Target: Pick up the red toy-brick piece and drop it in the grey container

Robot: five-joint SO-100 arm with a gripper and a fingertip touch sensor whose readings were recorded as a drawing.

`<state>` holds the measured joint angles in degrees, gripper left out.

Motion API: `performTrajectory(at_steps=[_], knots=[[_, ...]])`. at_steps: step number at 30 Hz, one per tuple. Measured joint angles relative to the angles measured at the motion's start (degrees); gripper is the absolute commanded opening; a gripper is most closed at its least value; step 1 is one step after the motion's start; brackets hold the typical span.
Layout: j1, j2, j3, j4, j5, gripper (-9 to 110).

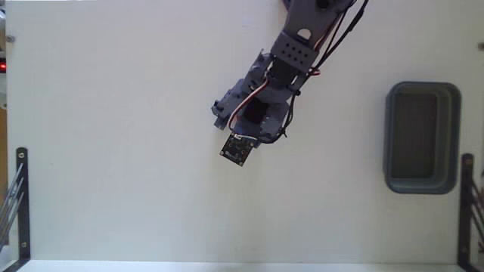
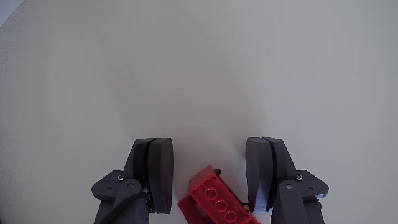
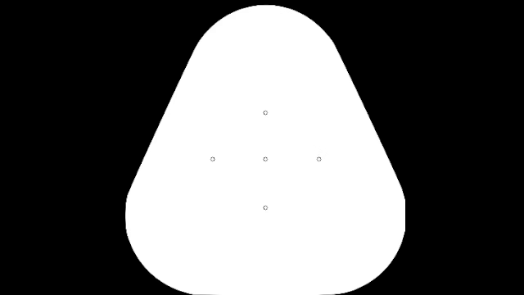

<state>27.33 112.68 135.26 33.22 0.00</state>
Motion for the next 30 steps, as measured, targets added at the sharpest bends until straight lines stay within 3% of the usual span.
performTrajectory(at_steps=[30], knots=[[0.0,0.0,0.0,0.0,0.0,60]])
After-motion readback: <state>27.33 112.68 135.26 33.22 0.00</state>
